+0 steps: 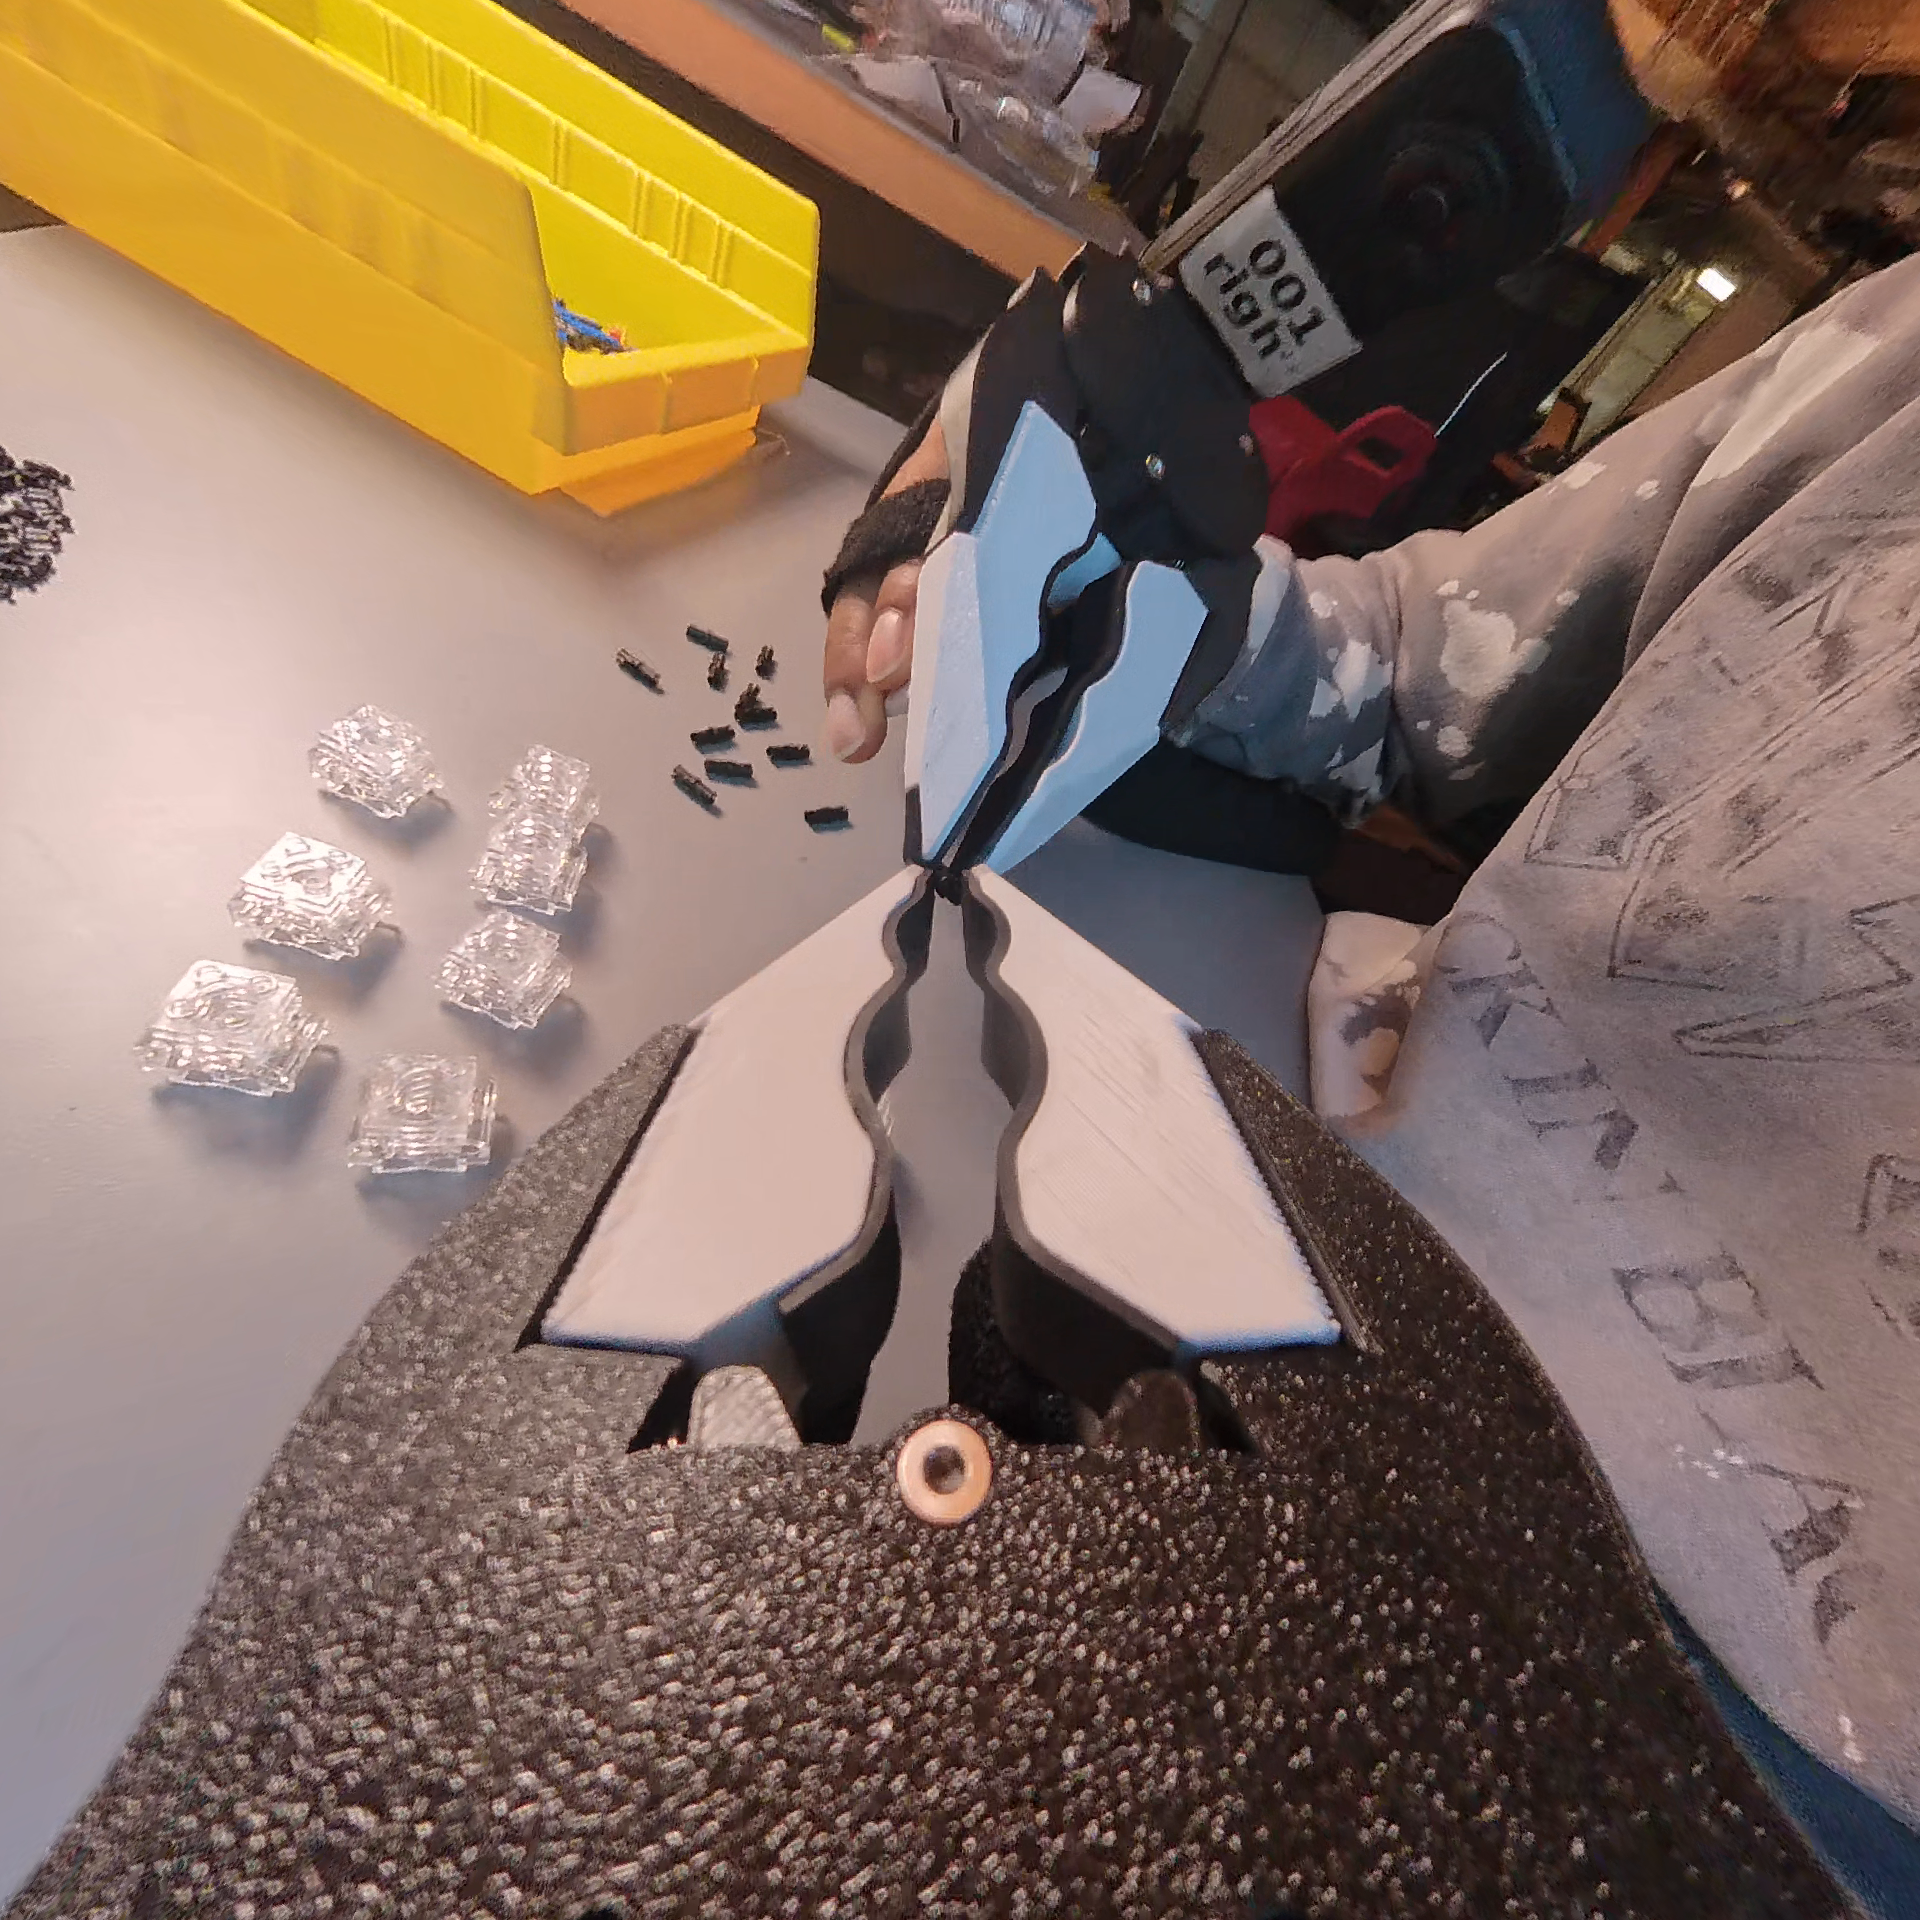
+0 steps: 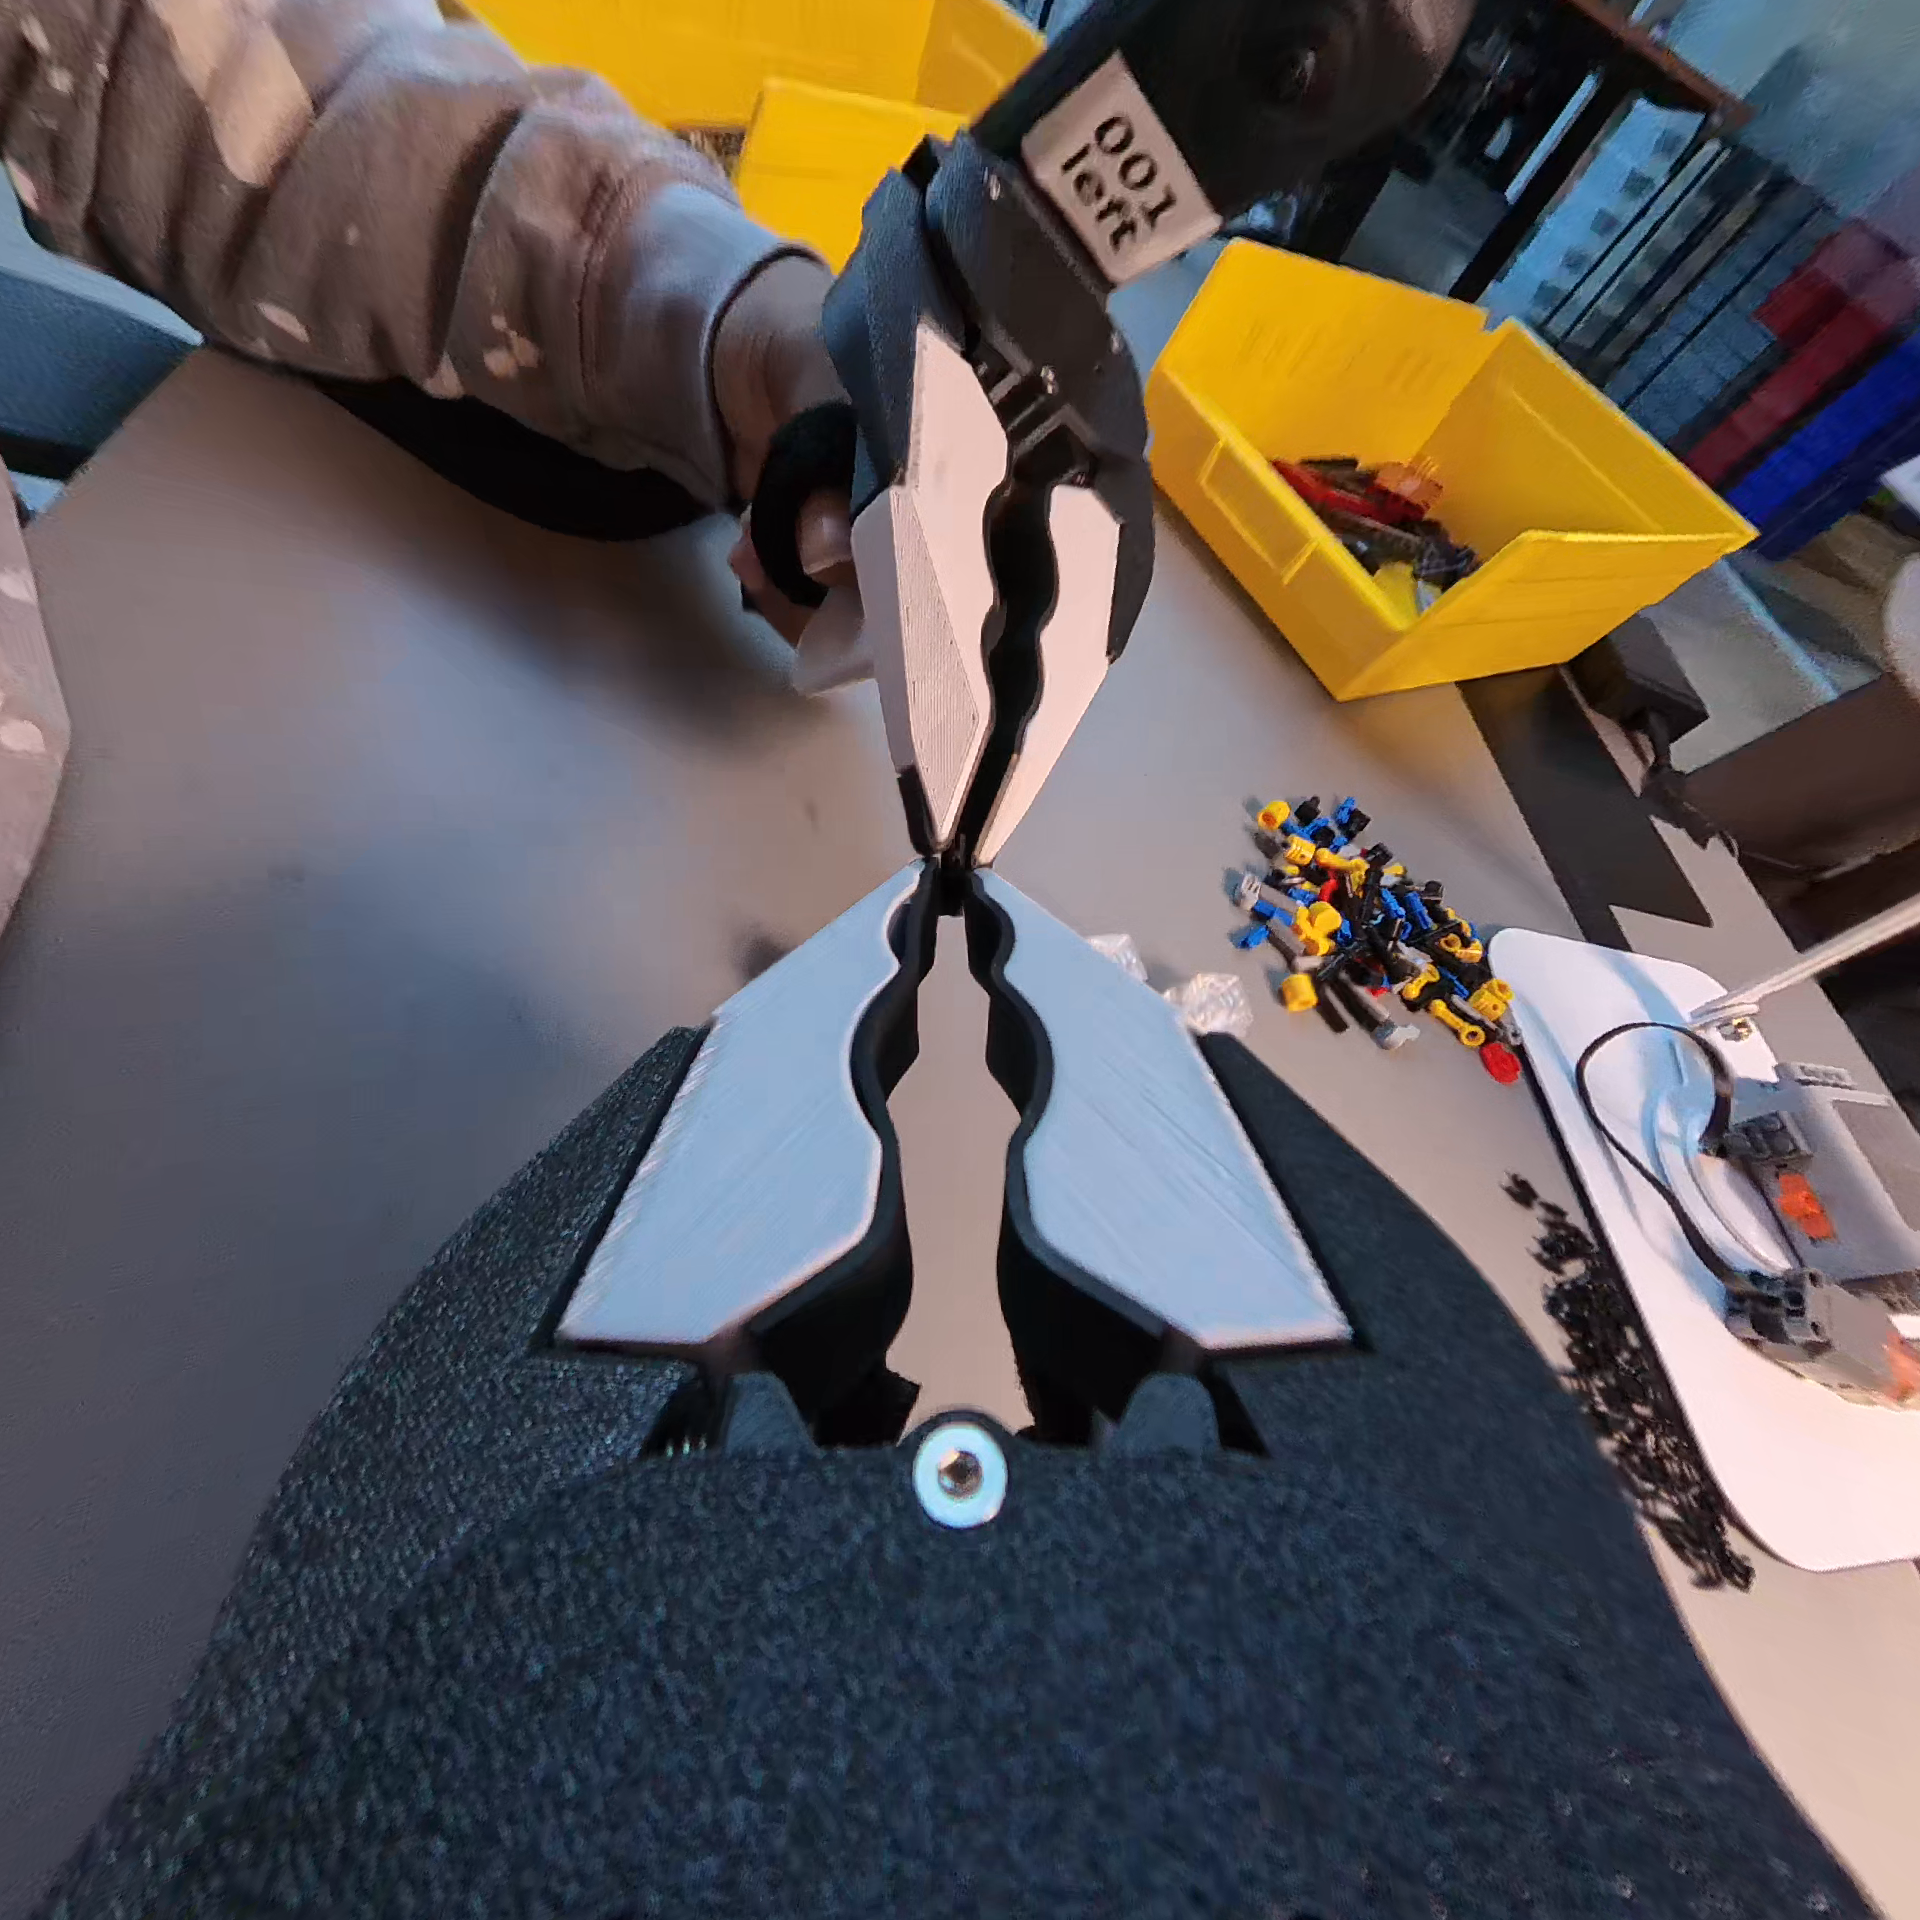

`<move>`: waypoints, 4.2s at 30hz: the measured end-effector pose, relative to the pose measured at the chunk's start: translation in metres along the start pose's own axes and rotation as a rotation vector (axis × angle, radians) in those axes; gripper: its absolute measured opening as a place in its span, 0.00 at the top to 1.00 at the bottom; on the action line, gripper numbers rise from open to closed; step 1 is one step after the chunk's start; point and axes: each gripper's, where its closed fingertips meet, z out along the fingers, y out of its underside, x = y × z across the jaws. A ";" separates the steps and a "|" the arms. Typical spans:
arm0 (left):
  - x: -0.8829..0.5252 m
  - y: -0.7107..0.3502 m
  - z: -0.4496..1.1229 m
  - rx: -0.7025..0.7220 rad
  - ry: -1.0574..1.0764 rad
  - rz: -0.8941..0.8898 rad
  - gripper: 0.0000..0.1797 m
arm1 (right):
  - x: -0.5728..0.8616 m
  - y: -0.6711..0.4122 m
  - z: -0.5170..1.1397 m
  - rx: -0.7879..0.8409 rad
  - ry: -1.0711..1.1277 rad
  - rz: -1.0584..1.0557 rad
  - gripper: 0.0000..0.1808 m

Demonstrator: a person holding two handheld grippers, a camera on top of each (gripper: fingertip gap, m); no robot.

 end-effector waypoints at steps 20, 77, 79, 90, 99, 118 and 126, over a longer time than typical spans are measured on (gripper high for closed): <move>0.044 -0.057 -0.021 0.386 0.408 -0.293 1.00 | 0.009 -0.068 -0.031 0.333 0.115 -0.028 0.95; -0.021 0.014 -0.002 -0.103 -0.210 0.327 0.87 | 0.028 -0.012 -0.021 0.195 0.033 0.183 0.98; -0.018 0.001 -0.007 -0.028 -0.194 0.318 0.87 | 0.027 -0.016 -0.022 0.214 0.021 0.191 0.98; -0.002 -0.011 -0.008 0.069 -0.137 0.347 0.87 | 0.022 -0.022 -0.022 0.222 -0.005 0.194 0.98; 0.003 -0.018 -0.011 0.114 -0.126 0.370 0.87 | 0.015 -0.026 -0.019 0.206 -0.020 0.179 0.98; 0.000 -0.001 -0.001 -0.038 -0.232 0.557 0.87 | 0.007 -0.015 -0.012 0.121 -0.052 0.169 0.98; -0.003 -0.002 0.001 -0.106 -0.365 0.731 0.88 | 0.009 -0.010 -0.013 0.065 -0.017 0.119 0.98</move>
